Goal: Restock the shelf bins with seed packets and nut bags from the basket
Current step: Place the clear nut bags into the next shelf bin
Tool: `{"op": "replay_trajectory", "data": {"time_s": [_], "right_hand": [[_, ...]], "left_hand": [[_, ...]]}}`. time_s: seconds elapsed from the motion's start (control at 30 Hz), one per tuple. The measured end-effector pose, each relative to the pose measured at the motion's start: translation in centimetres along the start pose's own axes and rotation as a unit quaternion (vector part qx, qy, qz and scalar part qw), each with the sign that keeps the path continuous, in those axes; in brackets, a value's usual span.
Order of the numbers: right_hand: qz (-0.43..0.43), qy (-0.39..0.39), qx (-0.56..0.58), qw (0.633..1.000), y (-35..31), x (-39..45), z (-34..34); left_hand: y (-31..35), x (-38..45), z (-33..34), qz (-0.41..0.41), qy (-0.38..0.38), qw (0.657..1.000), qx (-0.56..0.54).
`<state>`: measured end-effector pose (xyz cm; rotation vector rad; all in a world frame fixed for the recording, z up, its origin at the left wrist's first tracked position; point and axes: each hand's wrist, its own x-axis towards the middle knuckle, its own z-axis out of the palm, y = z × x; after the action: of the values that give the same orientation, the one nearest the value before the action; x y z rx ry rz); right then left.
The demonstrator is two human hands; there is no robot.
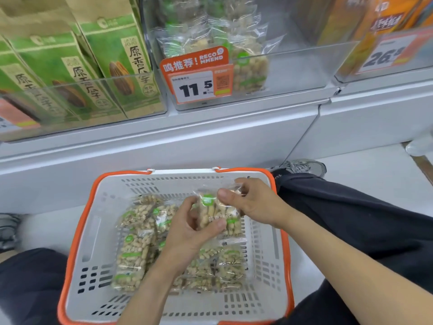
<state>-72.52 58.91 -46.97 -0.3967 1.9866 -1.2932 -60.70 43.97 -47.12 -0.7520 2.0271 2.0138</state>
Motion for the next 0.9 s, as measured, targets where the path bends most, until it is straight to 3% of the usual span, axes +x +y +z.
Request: {"op": "replay_trajectory", "data": {"time_s": [0.17,0.33,0.47,0.6,0.77,0.9], "right_hand": [[-0.063,0.075,0.004,0.995,-0.7,-0.2,-1.3],[-0.063,0.012,-0.069,0.996,-2.6,-1.8,-4.9],[-0.095,0.019,-0.05,0.994,-3.1,-2.6,-7.3],[-0.144,0.048,0.035,0.988,-3.8,-3.5,-8.8],[-0.193,0.123,0.003,0.973,-4.7,-4.7,-10.7],[-0.246,0.186,-0.031,0.951,-7.9,-5.6,-11.9]], "left_hand": [[2.4,0.6,-0.2,0.058,-0.021,0.996,0.072],[4.2,1.7,-0.5,0.111,-0.042,0.989,0.093],[6.5,2.6,0.2,0.17,-0.059,0.974,0.136],[9.5,3.3,1.1,0.255,-0.059,0.938,0.227],[12.8,4.2,2.2,0.335,-0.088,0.883,0.318],[16.7,4.9,2.0,0.371,-0.095,0.86,0.336]]}}
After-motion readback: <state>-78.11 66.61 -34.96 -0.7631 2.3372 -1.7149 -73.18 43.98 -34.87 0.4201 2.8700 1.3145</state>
